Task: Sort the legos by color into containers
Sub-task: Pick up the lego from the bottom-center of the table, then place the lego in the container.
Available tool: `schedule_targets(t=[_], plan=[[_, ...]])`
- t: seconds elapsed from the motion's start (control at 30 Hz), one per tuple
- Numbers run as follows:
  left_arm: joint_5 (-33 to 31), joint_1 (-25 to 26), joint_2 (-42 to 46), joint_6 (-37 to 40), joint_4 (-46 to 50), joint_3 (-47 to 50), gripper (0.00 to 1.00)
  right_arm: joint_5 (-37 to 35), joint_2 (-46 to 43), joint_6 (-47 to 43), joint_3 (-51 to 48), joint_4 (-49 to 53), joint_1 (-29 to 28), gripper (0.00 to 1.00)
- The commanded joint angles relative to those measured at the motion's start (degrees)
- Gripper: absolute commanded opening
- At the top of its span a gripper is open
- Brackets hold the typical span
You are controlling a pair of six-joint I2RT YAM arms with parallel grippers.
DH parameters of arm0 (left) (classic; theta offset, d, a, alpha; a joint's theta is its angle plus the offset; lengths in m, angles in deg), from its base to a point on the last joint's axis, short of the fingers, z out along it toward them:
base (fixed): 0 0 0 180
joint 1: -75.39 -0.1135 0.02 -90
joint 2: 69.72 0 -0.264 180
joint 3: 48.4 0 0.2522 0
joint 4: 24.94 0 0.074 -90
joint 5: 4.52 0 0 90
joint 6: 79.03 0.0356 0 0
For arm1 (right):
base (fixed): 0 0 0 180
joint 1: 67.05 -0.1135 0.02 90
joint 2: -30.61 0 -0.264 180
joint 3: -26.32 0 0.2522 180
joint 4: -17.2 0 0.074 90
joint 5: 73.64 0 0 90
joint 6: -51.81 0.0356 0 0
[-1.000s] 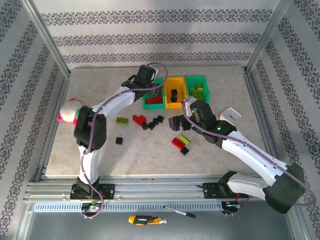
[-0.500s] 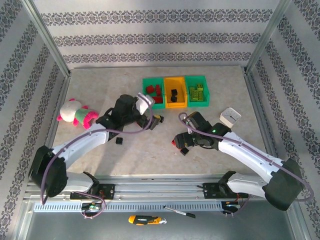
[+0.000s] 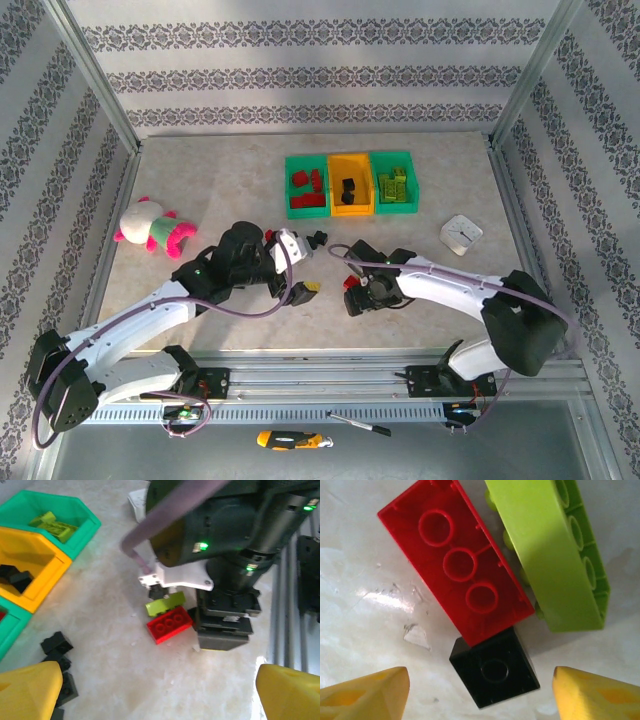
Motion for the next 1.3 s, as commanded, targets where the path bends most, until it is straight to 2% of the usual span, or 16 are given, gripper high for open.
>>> schedule_targets(t=[0.0, 0.17, 0.37, 0.47, 0.7, 0.9, 1.1, 1.27], plan=[[2.24, 1.21, 1.03, 0.28, 2.32, 1.13, 0.99, -0.56, 1.96, 1.30, -0.20, -2.56, -0.58, 0.70], [2.02, 1.22, 1.29, 0.31, 1.30, 1.47, 0.99, -0.46, 3.95, 1.60, -0.45, -3.02, -0.54, 0.59], [1.43, 1.32, 1.20, 0.12, -0.18, 2.00, 0.99, -0.26, 2.54, 2.51, -1.83, -2.70, -0.56, 0.40], [1.67, 1.36, 1.03, -0.57, -1.39, 2.33, 0.99, 0.10, 0.98, 3.19, -2.18, -2.19, -0.59, 0.34], [0.48, 1.31, 0.97, -1.15, -4.44, 3.13, 0.99, -0.03, -4.00, 3.17, -0.52, -0.13, -0.10, 0.30], [-5.49, 1.31, 0.80, -4.83, -11.53, 5.58, 0.99, -2.25, -6.26, 0.64, 6.61, 0.95, 2.44, 0.29], [-8.09, 1.31, 0.04, -6.78, -16.70, 6.87, 0.99, -4.05, -0.21, -3.73, 16.96, -2.49, 8.90, 0.29], [-11.58, 1.33, -1.32, -9.24, -21.93, 8.13, 0.99, -5.19, 9.55, -6.95, 26.30, -7.29, 14.48, 0.29]])
